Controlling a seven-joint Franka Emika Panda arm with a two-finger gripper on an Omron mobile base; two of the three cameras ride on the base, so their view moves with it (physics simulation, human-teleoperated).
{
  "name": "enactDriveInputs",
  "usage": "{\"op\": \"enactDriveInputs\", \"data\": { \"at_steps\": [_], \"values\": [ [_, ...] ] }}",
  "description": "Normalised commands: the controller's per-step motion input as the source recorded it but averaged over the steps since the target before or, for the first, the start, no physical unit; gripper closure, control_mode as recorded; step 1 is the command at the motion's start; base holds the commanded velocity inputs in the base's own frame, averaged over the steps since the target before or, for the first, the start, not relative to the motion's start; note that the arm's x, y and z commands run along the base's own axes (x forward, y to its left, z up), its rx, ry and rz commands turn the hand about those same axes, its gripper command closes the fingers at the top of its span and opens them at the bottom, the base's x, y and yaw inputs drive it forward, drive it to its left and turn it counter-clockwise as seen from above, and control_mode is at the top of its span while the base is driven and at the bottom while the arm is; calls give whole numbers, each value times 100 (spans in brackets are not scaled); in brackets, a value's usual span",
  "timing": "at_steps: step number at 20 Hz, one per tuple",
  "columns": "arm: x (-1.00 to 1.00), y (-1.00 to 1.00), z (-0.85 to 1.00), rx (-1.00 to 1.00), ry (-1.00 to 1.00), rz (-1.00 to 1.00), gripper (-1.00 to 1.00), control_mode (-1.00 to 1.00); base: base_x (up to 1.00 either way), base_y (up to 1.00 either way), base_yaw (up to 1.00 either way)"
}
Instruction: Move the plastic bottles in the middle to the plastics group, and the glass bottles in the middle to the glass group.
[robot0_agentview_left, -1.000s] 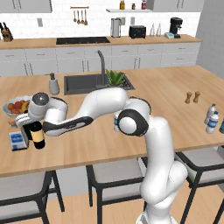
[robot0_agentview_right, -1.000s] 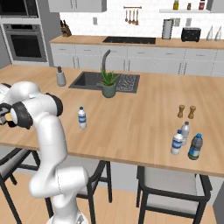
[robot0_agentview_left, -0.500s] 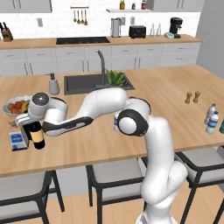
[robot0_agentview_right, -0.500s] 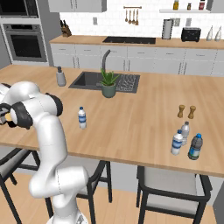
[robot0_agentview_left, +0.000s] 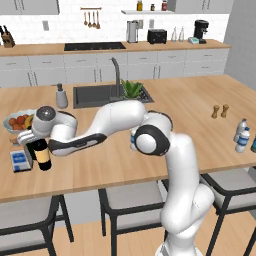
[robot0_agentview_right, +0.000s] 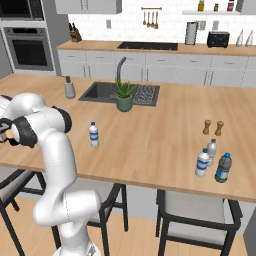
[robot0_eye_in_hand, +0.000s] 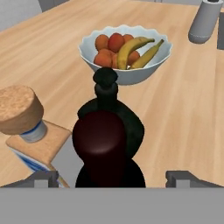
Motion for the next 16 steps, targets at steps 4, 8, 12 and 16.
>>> {"op": "enactDriveInputs", "data": {
  "at_steps": [4, 8, 12, 16],
  "values": [
    [-51, -28, 0, 1, -1, 0, -100, -100, 0, 0, 0],
    [-44, -46, 0, 2, -2, 0, -100, -100, 0, 0, 0],
    [-18, -57, 0, 2, -6, -3, -100, -100, 0, 0, 0],
    [-18, -82, 0, 6, -1, -3, -100, -100, 0, 0, 0]
  ]
}}
